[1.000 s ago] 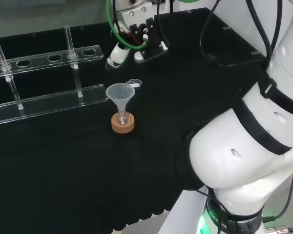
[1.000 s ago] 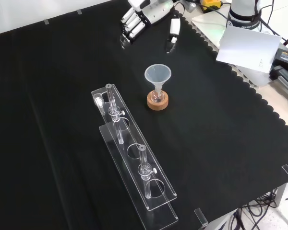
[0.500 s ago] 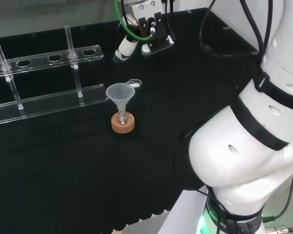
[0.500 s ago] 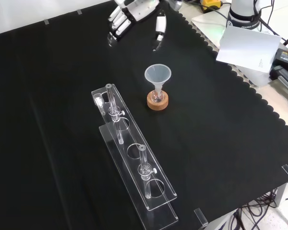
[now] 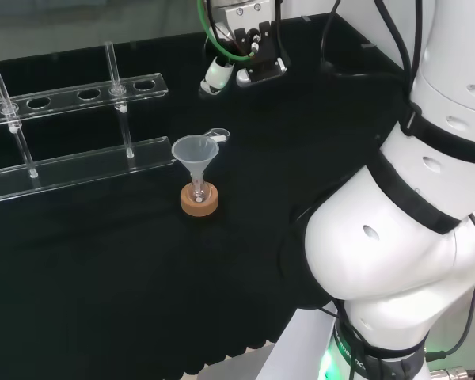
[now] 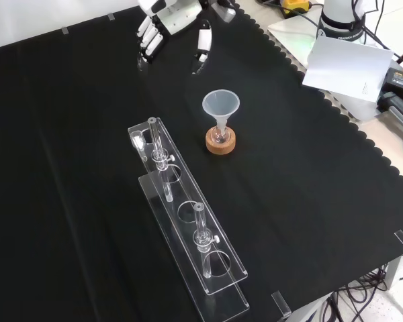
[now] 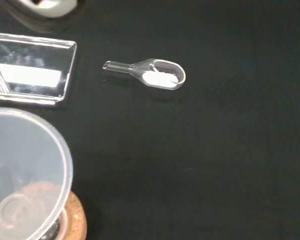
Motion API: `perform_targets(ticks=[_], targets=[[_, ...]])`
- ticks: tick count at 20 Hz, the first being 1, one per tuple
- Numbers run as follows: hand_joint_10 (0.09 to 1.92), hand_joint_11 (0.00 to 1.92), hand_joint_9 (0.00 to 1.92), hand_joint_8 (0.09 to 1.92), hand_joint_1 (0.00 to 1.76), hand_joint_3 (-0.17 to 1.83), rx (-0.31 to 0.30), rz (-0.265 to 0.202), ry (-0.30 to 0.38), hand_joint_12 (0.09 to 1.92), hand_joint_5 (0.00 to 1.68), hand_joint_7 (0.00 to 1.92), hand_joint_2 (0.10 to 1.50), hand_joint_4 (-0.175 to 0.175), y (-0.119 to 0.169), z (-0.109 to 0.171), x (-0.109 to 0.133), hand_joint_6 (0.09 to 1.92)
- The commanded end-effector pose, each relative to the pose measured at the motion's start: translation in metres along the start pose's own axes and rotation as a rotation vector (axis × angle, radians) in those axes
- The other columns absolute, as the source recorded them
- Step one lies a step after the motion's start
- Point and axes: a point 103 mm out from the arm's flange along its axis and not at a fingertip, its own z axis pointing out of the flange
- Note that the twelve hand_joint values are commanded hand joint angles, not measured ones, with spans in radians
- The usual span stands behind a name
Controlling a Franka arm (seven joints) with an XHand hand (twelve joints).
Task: Pick up the weighing funnel.
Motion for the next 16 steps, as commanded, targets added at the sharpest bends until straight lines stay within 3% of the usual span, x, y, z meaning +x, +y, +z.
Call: perform_targets(ticks=[1, 16], targets=[[0.58, 0.42, 0.60, 0.67, 0.79, 0.43, 0.000, 0.006, -0.010, 1.31, 0.45, 0.37, 0.69, -0.033, 0.056, 0.020, -0.012, 0.09], [0.56, 0.43, 0.62, 0.66, 0.83, 0.46, 0.073, -0.016, -0.008, 1.30, 0.52, 0.38, 0.66, -0.026, 0.125, 0.079, -0.019, 0.09]])
